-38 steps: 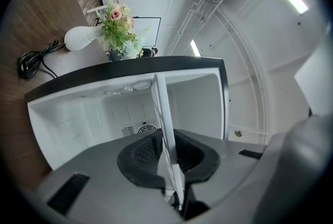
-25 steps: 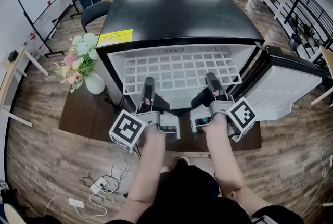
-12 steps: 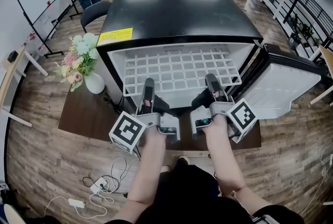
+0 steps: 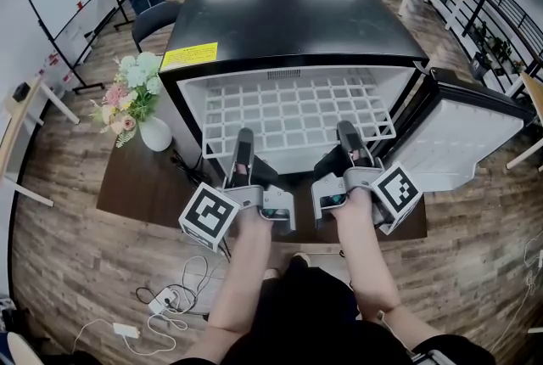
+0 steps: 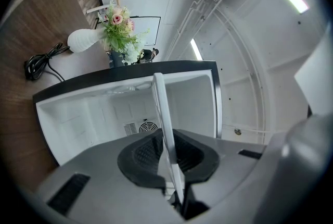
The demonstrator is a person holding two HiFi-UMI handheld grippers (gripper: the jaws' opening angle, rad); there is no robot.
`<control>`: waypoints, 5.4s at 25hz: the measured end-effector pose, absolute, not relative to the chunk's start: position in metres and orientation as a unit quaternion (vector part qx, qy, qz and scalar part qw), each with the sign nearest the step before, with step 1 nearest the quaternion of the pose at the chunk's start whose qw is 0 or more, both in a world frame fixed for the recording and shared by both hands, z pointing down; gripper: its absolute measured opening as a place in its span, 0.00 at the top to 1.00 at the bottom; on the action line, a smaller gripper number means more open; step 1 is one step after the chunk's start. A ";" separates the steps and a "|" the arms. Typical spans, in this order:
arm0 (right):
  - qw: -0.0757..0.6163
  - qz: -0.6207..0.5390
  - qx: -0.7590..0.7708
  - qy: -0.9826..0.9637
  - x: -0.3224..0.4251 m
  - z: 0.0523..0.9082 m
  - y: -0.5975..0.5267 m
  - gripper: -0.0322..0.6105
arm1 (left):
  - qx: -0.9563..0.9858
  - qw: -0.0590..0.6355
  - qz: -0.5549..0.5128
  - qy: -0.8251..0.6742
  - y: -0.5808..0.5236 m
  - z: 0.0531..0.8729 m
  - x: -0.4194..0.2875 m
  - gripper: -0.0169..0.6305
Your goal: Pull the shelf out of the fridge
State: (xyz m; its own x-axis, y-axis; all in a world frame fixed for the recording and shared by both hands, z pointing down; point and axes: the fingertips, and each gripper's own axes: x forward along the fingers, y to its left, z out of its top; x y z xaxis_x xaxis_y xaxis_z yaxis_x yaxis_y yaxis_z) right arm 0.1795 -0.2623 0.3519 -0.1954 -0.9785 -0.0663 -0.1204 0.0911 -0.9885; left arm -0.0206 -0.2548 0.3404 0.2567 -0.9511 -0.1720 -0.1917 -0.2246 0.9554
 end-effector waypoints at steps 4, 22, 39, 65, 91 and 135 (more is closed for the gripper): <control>0.437 -0.491 -0.461 0.597 0.179 0.352 -0.260 0.93 | 0.655 0.447 -0.427 -0.435 -0.253 0.341 -0.021 0.91; 0.435 -0.494 -0.460 0.597 0.180 0.354 -0.247 0.93 | 0.648 0.451 -0.436 -0.433 -0.240 0.340 -0.020 0.92; 0.438 -0.495 -0.460 0.593 0.180 0.354 -0.236 0.93 | 0.649 0.452 -0.434 -0.431 -0.230 0.340 -0.019 0.92; 0.441 -0.493 -0.449 0.600 0.180 0.354 -0.229 0.93 | 0.665 0.449 -0.423 -0.420 -0.223 0.339 -0.018 0.92; 0.402 -0.411 -0.467 0.672 0.181 0.363 -0.178 0.83 | 0.754 0.379 -0.346 -0.412 -0.182 0.350 -0.022 0.77; 0.025 -0.089 -0.575 0.813 0.172 0.389 -0.153 0.96 | 0.910 0.071 0.025 -0.407 -0.162 0.399 0.047 0.97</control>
State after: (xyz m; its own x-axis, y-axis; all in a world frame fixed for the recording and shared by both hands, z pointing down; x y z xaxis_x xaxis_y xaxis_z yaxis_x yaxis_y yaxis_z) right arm 0.1720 -0.1535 0.3894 -0.3376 -0.9392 0.0620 -0.9303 0.3229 -0.1740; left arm 0.0468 -0.1622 0.3990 0.6673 -0.7377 0.1028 -0.7447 -0.6583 0.1096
